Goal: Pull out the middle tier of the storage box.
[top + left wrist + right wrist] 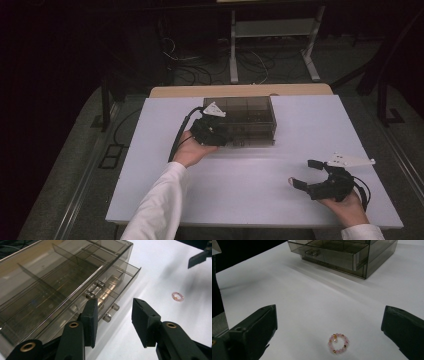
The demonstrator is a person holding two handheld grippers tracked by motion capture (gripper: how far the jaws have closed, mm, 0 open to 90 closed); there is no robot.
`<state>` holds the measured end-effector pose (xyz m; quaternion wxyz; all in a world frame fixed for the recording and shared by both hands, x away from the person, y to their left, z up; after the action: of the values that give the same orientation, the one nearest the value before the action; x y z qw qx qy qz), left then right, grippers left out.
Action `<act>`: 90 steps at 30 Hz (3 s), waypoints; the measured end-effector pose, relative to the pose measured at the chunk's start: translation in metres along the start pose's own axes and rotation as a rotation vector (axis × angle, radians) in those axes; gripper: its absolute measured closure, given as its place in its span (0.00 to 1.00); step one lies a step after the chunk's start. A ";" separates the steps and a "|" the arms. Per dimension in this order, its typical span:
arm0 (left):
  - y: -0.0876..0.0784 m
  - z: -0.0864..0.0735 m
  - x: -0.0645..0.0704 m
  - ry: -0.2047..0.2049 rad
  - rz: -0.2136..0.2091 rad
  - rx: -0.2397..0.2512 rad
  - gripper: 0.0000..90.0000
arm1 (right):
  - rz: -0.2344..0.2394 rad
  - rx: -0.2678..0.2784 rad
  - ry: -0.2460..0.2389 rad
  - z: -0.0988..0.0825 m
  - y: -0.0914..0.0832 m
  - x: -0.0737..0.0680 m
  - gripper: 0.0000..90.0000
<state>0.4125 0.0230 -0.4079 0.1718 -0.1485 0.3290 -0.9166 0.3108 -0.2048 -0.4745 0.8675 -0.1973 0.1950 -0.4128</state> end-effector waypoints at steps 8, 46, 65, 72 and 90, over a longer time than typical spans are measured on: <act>0.006 0.001 0.001 0.048 -0.037 -0.026 0.60 | -0.002 0.001 0.000 0.000 0.000 0.001 0.00; 0.046 -0.012 -0.013 0.053 -0.078 -0.104 0.58 | -0.002 -0.001 0.003 0.000 -0.001 0.001 0.00; 0.058 -0.019 -0.021 0.020 -0.094 -0.118 0.78 | -0.002 -0.005 0.002 -0.001 -0.001 0.002 0.00; 0.057 -0.020 -0.021 0.032 -0.099 -0.124 0.83 | -0.003 -0.006 0.000 -0.001 -0.001 0.002 0.00; 0.056 -0.025 -0.012 0.036 -0.123 -0.110 0.84 | -0.003 -0.010 -0.009 -0.001 0.000 0.002 0.00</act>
<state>0.4253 0.0014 -0.4648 0.1007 -0.1612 0.3720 -0.9086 0.3112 -0.2071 -0.4758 0.8668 -0.2036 0.1930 -0.4123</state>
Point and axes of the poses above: each handheld gripper's, and its own axes: y roughly forward along the jaws, z roughly out of its top, x roughly to its right, the point moved 10 cm from there along y, roughly forward along the jaws, and after that the axes turned 9 degrees about -z, right-handed, at the moved point
